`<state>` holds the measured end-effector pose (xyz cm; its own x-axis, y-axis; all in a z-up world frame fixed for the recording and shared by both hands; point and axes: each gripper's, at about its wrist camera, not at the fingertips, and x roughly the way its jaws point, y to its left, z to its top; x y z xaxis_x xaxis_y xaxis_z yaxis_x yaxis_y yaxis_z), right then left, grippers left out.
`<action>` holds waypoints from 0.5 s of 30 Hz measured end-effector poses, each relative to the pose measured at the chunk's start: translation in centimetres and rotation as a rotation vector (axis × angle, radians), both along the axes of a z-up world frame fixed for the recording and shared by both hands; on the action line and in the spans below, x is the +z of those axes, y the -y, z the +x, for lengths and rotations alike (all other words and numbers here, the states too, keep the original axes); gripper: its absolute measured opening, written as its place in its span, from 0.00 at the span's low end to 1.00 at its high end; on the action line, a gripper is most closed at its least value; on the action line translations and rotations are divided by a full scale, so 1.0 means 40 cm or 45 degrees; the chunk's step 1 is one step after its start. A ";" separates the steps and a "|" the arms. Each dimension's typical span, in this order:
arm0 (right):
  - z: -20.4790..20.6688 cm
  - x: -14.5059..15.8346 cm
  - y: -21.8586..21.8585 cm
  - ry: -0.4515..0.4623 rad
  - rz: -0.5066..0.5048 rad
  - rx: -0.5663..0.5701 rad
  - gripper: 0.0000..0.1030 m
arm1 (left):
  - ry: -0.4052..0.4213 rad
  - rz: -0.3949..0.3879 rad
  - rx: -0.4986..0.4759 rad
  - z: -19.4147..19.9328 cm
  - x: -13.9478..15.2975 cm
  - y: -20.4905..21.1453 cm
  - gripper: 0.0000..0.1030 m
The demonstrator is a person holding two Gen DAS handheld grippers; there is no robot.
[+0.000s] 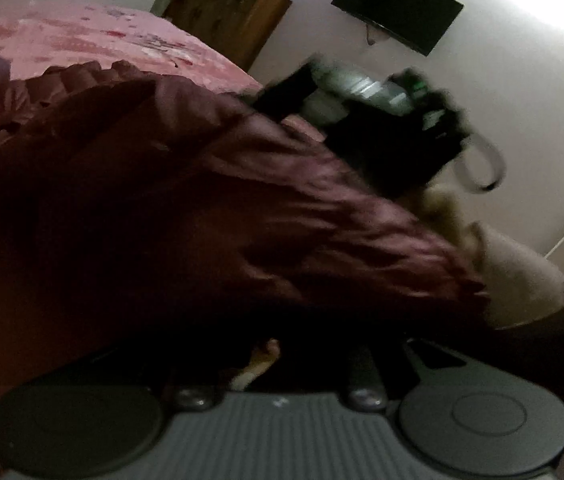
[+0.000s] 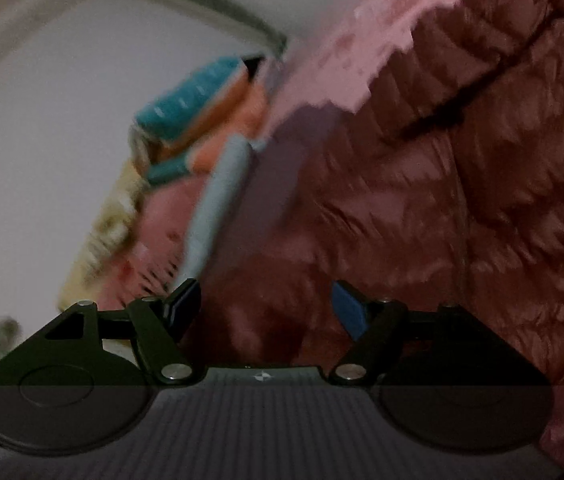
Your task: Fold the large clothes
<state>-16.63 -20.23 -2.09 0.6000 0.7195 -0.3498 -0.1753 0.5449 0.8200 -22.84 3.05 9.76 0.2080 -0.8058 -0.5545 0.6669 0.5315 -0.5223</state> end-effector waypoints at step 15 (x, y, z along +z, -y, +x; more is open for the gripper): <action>-0.043 -0.107 -0.286 0.243 -1.027 0.564 0.91 | -0.161 -0.328 0.110 -0.047 0.120 -0.179 0.65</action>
